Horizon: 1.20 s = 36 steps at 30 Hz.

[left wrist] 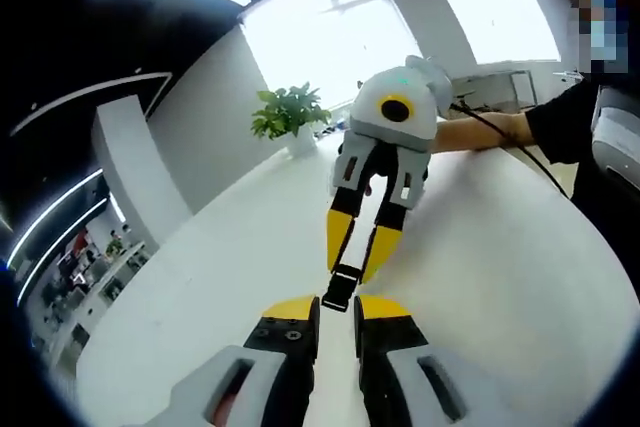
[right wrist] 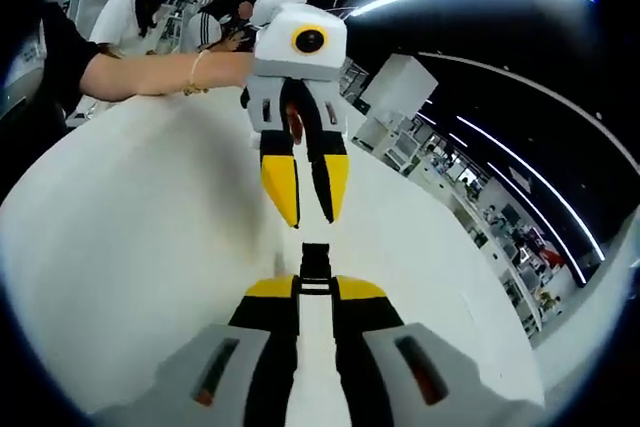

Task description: Snap the two parts of the plastic buckle together until the buckle closes and remains connected.

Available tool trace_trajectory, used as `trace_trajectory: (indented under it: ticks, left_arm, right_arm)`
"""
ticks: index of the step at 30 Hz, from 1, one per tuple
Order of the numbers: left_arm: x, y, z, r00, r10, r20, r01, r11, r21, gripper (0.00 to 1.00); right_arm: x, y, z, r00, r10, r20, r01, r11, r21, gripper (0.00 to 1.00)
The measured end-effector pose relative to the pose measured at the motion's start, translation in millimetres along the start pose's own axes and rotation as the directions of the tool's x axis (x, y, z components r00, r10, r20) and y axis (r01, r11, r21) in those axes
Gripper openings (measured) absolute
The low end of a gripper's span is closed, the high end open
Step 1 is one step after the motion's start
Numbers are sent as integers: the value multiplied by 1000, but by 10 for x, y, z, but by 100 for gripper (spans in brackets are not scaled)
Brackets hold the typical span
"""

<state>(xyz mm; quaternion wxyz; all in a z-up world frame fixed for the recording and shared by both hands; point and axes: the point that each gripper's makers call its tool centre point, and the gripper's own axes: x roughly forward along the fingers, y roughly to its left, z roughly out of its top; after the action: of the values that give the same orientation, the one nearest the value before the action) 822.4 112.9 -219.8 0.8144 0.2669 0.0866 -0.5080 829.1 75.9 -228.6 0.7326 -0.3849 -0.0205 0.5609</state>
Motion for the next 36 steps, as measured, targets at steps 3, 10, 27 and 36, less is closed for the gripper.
trace_trajectory:
  ticks: [3, 10, 27, 36]
  left_arm:
    - [1, 27, -4, 1000, 14, -3, -14, 1000, 6, 13]
    - [13, 46, -43, 999, 25, -27, -24, 999, 25, 13]
    - [-85, 411, -66, 979, 201, -39, -201, 980, 6, 14]
    - [-82, 478, -170, 964, 247, -99, -243, 969, 53, 14]
  right_arm:
    - [-4, -68, -36, 999, -36, -16, 35, 999, -16, 12]
    - [0, -207, -96, 992, -117, -46, 113, 990, -88, 12]
    - [-6, -398, -259, 969, -221, -112, 198, 962, -187, 12]
    - [10, -429, -386, 959, -236, -153, 188, 943, -274, 12]
